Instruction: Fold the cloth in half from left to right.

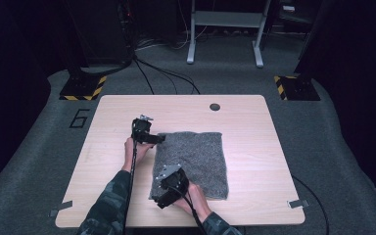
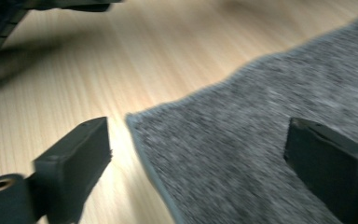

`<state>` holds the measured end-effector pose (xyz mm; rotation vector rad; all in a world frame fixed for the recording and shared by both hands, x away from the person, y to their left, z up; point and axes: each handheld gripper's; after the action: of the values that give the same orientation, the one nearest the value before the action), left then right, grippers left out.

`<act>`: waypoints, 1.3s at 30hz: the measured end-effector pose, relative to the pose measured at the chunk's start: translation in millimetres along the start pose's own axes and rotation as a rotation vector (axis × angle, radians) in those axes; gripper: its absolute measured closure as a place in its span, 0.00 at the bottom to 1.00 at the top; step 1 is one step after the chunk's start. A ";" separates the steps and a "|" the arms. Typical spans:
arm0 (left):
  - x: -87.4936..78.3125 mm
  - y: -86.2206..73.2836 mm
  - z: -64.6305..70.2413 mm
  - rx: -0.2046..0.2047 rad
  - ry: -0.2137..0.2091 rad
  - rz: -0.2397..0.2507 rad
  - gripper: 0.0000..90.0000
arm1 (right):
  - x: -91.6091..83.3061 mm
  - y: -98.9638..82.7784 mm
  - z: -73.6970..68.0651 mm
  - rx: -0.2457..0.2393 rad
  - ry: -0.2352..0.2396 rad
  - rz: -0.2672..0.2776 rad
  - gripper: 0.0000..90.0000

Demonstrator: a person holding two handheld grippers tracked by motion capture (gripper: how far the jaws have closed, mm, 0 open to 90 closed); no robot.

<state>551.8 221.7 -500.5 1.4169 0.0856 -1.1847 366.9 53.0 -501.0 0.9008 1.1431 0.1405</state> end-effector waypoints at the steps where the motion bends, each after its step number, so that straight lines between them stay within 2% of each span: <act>1: 2.9 1.3 -0.4 -0.008 -0.008 -0.002 0.17 | 2.2 0.9 -3.4 -0.001 0.003 0.001 0.16; 2: 2.9 1.3 -0.4 -0.008 -0.008 -0.002 0.17 | 4.0 2.1 -8.0 -0.004 0.001 -0.005 0.18; 3: 6.6 3.3 -1.7 0.004 -0.007 -0.015 0.18 | 8.1 2.4 -13.2 -0.016 -0.006 0.010 0.24; 5: 14.4 4.6 -1.2 0.019 0.000 -0.022 0.21 | 10.9 3.4 -18.0 -0.026 -0.012 0.002 0.33; 8: 21.3 4.4 -2.7 0.028 0.010 -0.038 0.25 | 15.4 4.2 -26.8 -0.045 -0.023 0.010 0.47; 9: 23.4 4.0 -3.6 0.022 0.013 -0.031 0.27 | 16.9 4.4 -29.6 -0.045 -0.039 0.016 0.50; 12: 24.4 3.5 -5.3 0.007 0.009 0.004 0.32 | 18.6 5.5 -32.7 -0.061 -0.043 0.008 0.59; 14: 24.3 4.0 -5.5 0.022 0.006 -0.002 0.37 | 20.8 5.0 -33.5 -0.060 -0.051 0.020 0.65; 16: 24.1 4.3 -4.1 0.022 0.023 0.002 0.42 | 19.9 5.1 -33.2 -0.056 -0.053 0.012 0.69; 20: 22.7 5.1 -4.1 0.040 0.045 -0.025 0.53 | 20.1 3.9 -32.2 -0.034 -0.055 0.018 0.76; 23: 23.1 4.9 -3.6 0.041 0.054 -0.015 0.62 | 19.7 3.0 -30.9 -0.039 -0.049 0.018 0.81; 26: 21.9 5.1 -3.7 0.064 0.066 -0.034 0.74 | 19.0 2.1 -31.0 -0.038 -0.051 0.018 0.86; 27: 22.0 4.9 -3.5 0.064 0.067 -0.031 0.78 | 19.0 2.0 -29.8 -0.051 -0.047 0.021 0.88; 28: 21.9 4.8 -3.8 0.069 0.067 -0.032 0.82 | 18.9 1.2 -31.0 -0.033 -0.045 0.023 0.90; 29: 21.7 4.7 -3.8 0.069 0.065 -0.035 0.86 | 18.3 1.0 -31.1 -0.039 -0.050 0.018 0.92; 31: 22.2 3.8 -3.0 0.078 0.066 -0.029 0.94 | 19.4 -0.4 -31.8 -0.036 -0.061 0.043 0.95; 33: 22.7 4.1 -0.7 0.081 0.071 -0.034 0.96 | 18.0 -0.4 -31.0 -0.039 -0.054 0.024 0.95; 35: 23.7 4.7 1.9 0.088 0.087 -0.038 0.97 | 17.9 -1.4 -30.6 -0.033 -0.055 0.031 0.96; 39: 21.8 6.5 2.5 0.095 0.089 -0.038 0.97 | 14.9 -1.1 -29.8 -0.019 -0.049 0.040 0.96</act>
<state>565.0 205.5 -509.9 1.5574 0.1196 -1.1695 348.4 76.4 -516.0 0.9054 1.0776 0.1610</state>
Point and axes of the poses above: each handheld gripper's, and its own axes: x roughly forward along the jaws, y roughly out of its top, z roughly to its right, and after that the axes turned 10 degrees about -y, right-handed
